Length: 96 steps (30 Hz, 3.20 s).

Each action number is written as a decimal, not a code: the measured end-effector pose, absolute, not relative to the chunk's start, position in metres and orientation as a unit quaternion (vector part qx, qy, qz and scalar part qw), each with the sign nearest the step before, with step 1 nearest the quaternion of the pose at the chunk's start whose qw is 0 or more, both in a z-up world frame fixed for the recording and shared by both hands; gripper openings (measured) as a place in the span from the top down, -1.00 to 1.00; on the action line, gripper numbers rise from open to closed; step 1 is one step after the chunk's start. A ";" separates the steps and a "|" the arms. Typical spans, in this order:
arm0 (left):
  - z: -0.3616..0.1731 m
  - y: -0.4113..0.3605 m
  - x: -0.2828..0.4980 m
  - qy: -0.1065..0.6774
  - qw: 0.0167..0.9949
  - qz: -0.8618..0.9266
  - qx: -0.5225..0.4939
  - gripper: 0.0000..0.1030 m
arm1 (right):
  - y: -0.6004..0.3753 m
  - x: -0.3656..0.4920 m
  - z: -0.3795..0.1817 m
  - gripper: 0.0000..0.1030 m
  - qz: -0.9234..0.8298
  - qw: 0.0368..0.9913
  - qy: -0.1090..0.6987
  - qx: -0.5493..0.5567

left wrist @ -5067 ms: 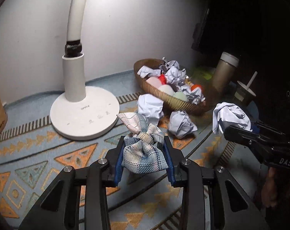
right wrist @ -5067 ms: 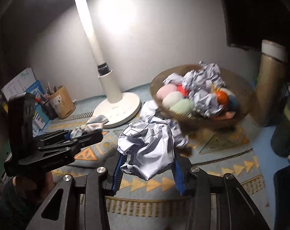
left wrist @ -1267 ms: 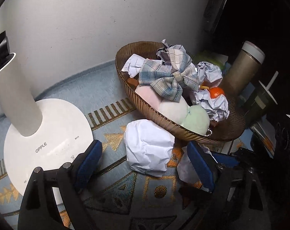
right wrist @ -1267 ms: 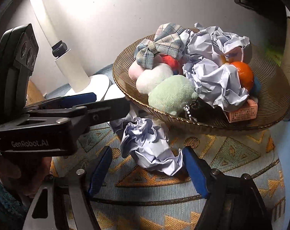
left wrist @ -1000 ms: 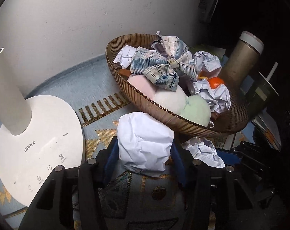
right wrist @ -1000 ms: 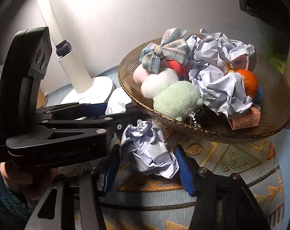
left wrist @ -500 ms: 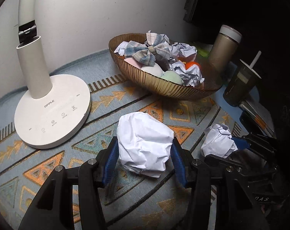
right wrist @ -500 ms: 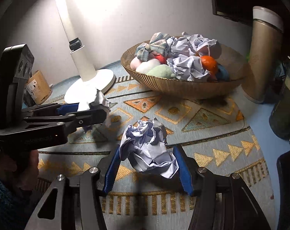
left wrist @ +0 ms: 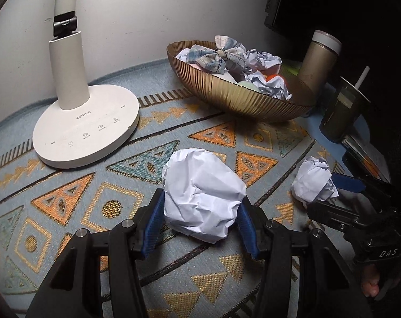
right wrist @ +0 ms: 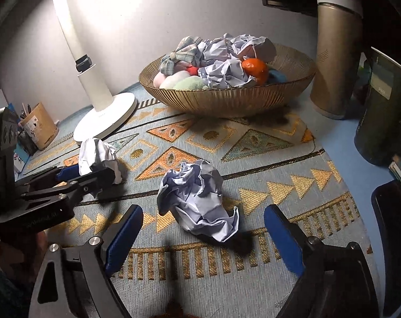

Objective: Organize objects

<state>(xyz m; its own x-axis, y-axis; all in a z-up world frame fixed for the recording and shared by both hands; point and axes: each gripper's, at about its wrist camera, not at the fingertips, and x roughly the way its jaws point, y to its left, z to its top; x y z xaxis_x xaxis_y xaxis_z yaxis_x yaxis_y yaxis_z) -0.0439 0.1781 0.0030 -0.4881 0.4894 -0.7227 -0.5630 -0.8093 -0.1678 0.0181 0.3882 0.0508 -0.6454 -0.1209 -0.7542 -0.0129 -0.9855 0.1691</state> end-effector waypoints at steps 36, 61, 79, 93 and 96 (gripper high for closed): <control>0.119 0.275 -0.196 0.011 0.340 0.888 -0.309 -0.90 | 0.444 -0.092 0.145 -0.39 -0.947 -0.102 -0.032 0.302; 0.026 0.033 -0.021 -0.026 0.047 0.922 -0.384 -0.89 | 0.285 -0.033 0.050 -0.41 -0.906 0.031 -0.017 0.422; -0.015 0.031 -0.044 -0.011 -0.018 0.890 -0.455 -0.99 | 0.270 -0.051 0.031 -0.59 -0.890 0.052 0.029 0.452; -0.014 0.030 -0.044 -0.011 -0.021 0.890 -0.454 -1.00 | 0.264 -0.057 0.027 -1.00 -0.882 0.065 0.036 0.466; -0.014 0.029 -0.045 -0.012 -0.021 0.890 -0.455 -1.00 | 0.264 -0.057 0.027 -1.00 -0.882 0.066 0.036 0.466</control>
<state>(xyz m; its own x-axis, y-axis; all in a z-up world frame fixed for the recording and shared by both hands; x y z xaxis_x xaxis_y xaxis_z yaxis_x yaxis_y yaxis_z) -0.0449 0.0295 -0.0141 -0.5859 -0.0267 -0.8099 0.0485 -0.9988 -0.0022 -0.0568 0.2640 0.0266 -0.5579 -0.0824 -0.8258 0.1501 -0.9887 -0.0028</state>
